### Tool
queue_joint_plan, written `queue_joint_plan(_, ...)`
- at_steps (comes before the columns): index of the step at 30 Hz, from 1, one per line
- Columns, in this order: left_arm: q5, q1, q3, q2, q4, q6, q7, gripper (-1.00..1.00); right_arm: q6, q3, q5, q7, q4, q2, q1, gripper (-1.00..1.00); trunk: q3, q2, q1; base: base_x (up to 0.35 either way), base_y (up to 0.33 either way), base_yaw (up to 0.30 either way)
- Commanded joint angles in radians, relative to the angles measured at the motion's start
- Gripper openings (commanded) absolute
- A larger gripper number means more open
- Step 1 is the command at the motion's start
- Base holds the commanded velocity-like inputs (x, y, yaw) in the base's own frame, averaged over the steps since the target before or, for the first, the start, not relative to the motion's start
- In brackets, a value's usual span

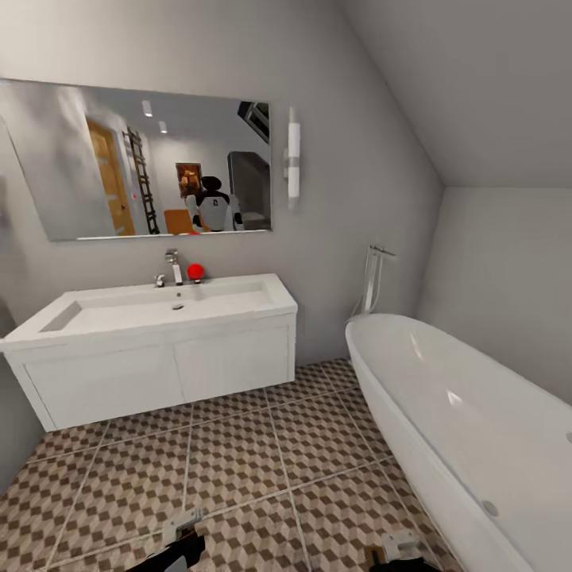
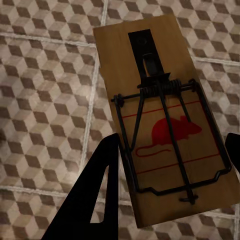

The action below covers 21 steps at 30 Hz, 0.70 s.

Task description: Take the four mousetraps from the cabinet in the bathroom and place them on the bathroom floor. Make sure all four end up on the same floor surface, and ensure that at least two of them are either under or directly next to the same bathroom sink.

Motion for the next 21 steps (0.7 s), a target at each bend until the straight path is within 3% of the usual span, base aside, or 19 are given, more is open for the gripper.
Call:
queue_joint_plan(1, 0.008, 0.000, -0.009, -0.001, 0.000, -0.001, 0.006, -1.00, 0.002, 0.002, 0.006, -0.003, 0.002, 0.000, -0.001, -1.00, -0.001, -0.001, 0.000, 0.000, 0.000, 0.278)
queue_joint_plan(8, 0.030, 0.000, -0.008, -0.001, -0.001, 0.000, 0.006, -1.00, 0.002, 0.002, 0.006, -0.003, 0.002, 0.000, -0.001, -1.00, -0.001, -0.001, 0.000, 0.062, -0.036, 0.278)
queue_joint_plan(21, 0.035, 0.000, -0.008, 0.001, -0.001, 0.000, 0.006, -1.00, 0.002, 0.002, 0.006, -0.003, 0.002, 0.000, -0.001, -1.00, -0.001, -0.001, 0.000, 0.220, -0.167, 0.278)
